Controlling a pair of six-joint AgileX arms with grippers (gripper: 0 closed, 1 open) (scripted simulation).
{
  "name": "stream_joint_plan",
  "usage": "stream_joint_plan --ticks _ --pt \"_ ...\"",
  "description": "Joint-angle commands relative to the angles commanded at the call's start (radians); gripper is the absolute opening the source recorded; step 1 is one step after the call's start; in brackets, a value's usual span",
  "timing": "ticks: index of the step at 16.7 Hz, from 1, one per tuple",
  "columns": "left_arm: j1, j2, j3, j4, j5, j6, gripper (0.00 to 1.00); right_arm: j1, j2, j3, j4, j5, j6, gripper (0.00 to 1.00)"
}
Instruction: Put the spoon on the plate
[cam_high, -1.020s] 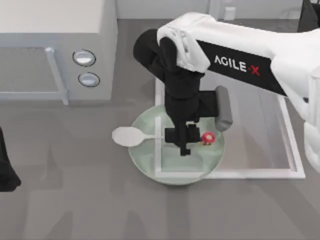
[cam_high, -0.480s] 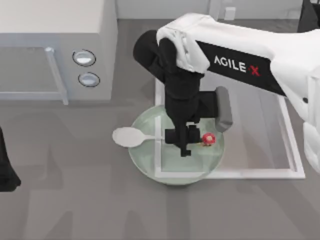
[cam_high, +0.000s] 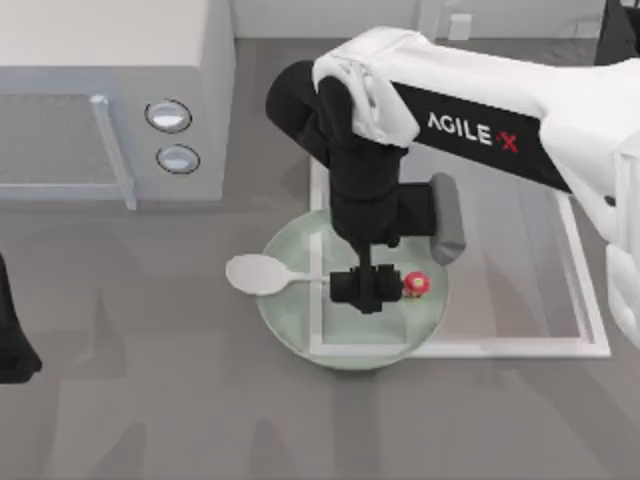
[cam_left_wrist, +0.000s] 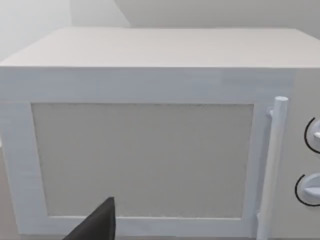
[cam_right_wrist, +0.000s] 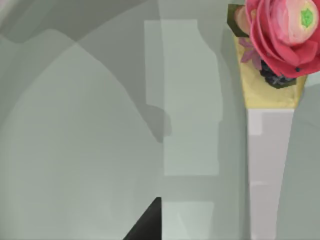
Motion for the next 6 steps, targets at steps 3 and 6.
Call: stream_joint_plan --ticks 3,6 --pt "0.000 0.000 0.000 0.000 0.000 0.000 1.00 0.000 0.000 0.000 0.000 0.000 0.000 1.00" --pt "0.000 0.000 0.000 0.000 0.000 0.000 1.00 0.000 0.000 0.000 0.000 0.000 0.000 1.00"
